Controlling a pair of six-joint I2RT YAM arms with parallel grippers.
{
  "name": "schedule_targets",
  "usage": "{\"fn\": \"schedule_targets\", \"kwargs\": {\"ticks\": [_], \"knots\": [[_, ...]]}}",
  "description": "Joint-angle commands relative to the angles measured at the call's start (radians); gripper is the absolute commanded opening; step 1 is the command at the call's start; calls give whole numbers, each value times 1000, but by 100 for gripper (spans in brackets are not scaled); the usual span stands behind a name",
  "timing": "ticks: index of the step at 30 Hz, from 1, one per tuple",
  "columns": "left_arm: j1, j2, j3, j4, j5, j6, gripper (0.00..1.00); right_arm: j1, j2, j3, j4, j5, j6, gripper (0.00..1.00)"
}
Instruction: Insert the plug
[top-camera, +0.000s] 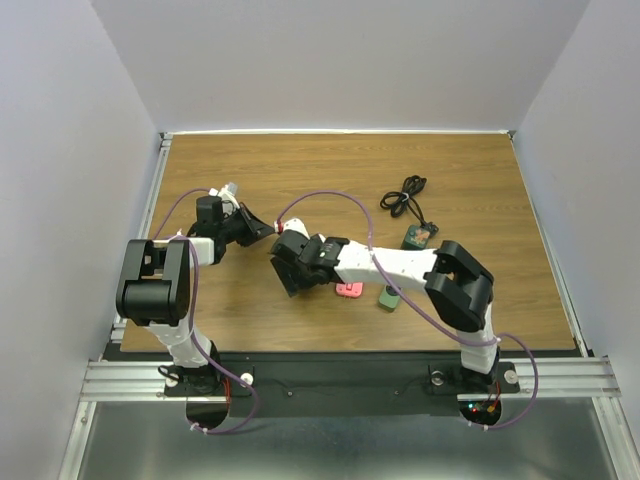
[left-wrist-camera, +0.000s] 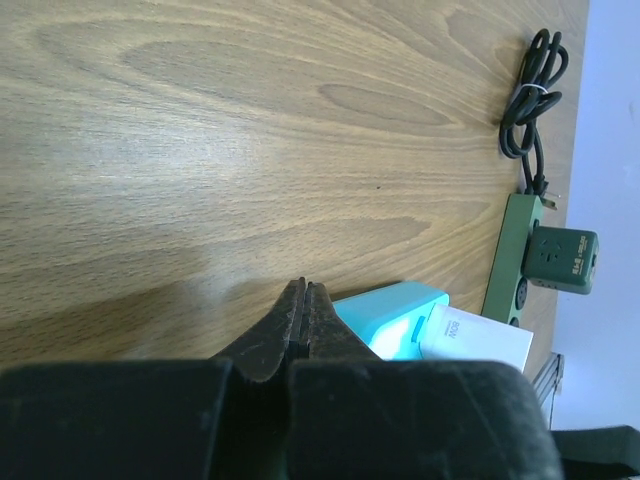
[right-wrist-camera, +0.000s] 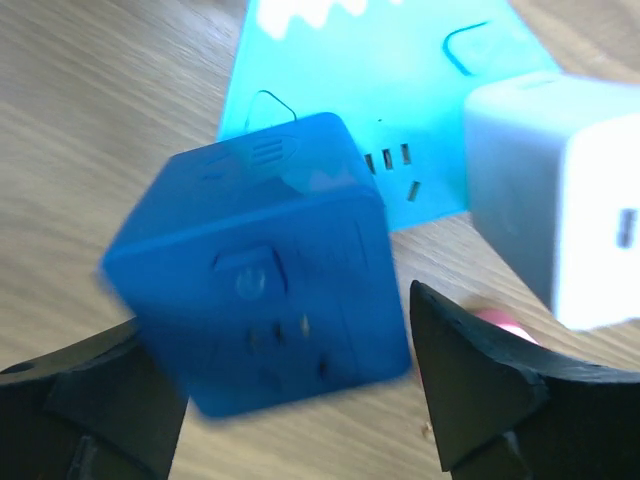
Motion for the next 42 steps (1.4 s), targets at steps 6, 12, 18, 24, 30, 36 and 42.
{"fn": "schedule_targets", "kwargs": {"ticks": [6,12,18,24,30,36,42], "knots": [[2,-111,67,-36,-89,33,0,-14,-245,40,-1,-49,-48,92],[-7,-300,87,-177,-343,82,0,-95,-356,-46,6,-49,-59,97],[-150,-569,78,-340,-619,160,33,-322,-489,-202,118,-95,-78,100],[-502,-737,63,-475,-911,104,75,-606,-641,-379,290,-258,0,100],[-824,-657,95,-504,-1146,0,83,-712,-687,-425,336,-270,1,100],[-1072,-420,192,-603,-1285,-79,86,-738,-781,-486,358,-214,28,100],[-1162,-273,218,-604,-1261,-157,88,-758,-879,-543,358,-215,48,100]]}}
